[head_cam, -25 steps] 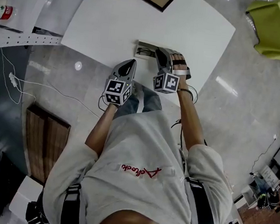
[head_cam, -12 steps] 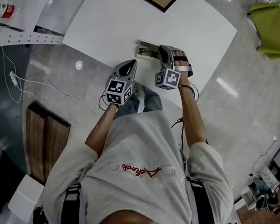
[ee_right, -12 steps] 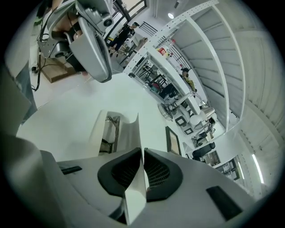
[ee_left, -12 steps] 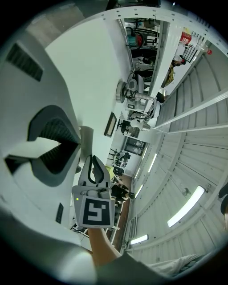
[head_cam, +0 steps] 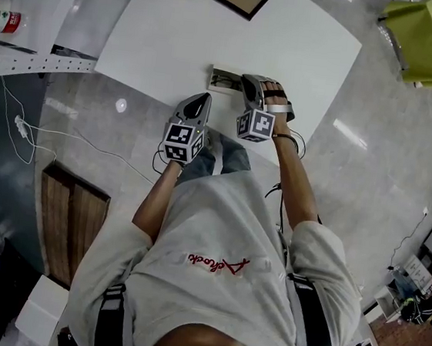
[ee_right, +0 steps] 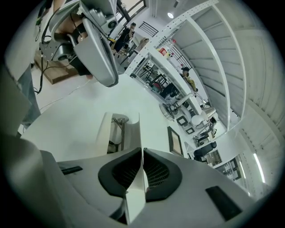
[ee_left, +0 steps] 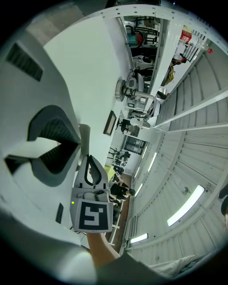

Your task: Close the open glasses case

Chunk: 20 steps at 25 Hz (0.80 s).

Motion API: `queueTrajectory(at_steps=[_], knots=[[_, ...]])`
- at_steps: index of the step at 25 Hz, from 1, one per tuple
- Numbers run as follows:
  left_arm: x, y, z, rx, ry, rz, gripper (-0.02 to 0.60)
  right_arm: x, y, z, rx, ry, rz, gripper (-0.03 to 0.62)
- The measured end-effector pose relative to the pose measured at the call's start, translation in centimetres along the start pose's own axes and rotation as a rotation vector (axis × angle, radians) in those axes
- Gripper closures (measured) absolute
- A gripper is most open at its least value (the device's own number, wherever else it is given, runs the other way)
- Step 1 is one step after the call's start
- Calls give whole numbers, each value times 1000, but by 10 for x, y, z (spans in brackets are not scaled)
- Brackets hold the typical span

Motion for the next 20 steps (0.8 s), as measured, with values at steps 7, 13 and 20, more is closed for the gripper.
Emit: queueTrajectory(at_steps=[7,13,20], knots=[[-1,3,-8,12,-6,-12,551,-3,15,18,-22,5,1,562],[1,5,-12,22,-9,-17,551,-2,18,41,-51,5,11,549],[4,11,-16,16,-8,-19,551,5,16,63,-92,13,23,537]])
Point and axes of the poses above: the fingertips, and each gripper's own axes: y backward along the fingers, z to its left, x out of its underside, the point moved 6 cm from there along y, backward along the fingers, and after that the axes turned 6 degrees about z, right-handed, at the moved point
